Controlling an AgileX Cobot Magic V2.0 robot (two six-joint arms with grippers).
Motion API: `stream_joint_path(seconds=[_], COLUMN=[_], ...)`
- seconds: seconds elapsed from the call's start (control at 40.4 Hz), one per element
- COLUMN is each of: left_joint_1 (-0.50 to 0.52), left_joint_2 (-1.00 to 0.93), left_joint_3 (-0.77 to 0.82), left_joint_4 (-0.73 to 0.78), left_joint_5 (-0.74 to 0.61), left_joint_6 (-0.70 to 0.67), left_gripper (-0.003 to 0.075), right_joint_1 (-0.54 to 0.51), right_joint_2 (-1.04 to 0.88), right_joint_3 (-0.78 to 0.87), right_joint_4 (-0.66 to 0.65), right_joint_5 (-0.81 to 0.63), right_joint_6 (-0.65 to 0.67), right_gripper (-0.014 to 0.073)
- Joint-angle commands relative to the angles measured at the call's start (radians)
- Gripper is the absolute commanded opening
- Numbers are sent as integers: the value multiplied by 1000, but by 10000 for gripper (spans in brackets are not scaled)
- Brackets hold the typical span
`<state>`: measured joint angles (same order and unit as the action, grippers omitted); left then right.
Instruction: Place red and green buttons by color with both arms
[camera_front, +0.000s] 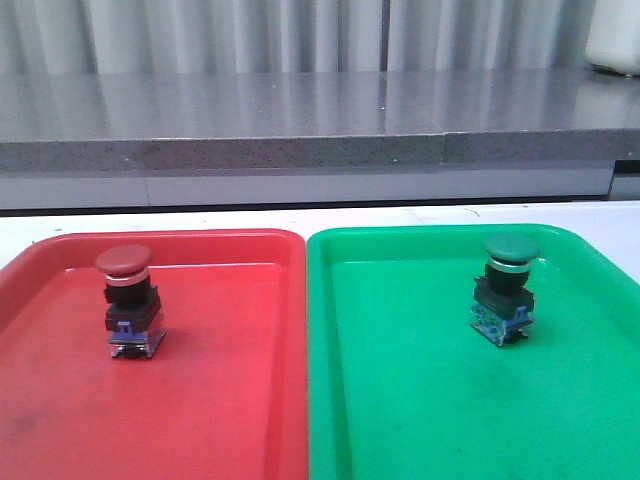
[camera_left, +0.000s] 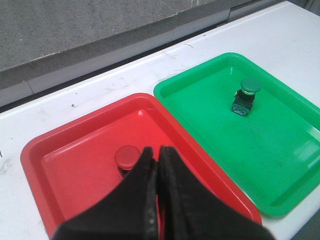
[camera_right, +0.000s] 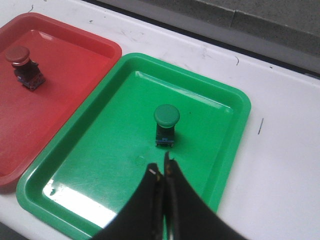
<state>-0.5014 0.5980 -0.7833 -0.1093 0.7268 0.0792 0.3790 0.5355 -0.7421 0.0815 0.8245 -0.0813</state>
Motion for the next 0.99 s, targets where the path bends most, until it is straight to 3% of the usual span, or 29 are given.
stream_joint_path(seconds=[0.0,0.173,0.322,0.618,0.965], left_joint_1=[-6,-8,62,281,472], left_joint_2=[1,-19,-90,-343,-621], left_joint_3=[-28,-15,44,402,730], left_joint_4=[-14,-14,60,94,78], left_joint_5=[-69,-76,-119,-456,-640], left_joint_6=[-10,-10,-2,-2,-2], left_gripper=[-20,-20,-20,-20,-20], right_joint_1=[2,2,2,2,2], right_joint_2=[3,3,3,3,3], right_joint_3=[-27,-27,-27,-27,-27], right_joint_4=[-2,-2,-2,-2,-2], right_joint_5=[-64,-64,-64,-64,-64], right_joint_6=[-8,-8,-8,-8,-8], right_gripper=[-70,-70,-70,-70,-70])
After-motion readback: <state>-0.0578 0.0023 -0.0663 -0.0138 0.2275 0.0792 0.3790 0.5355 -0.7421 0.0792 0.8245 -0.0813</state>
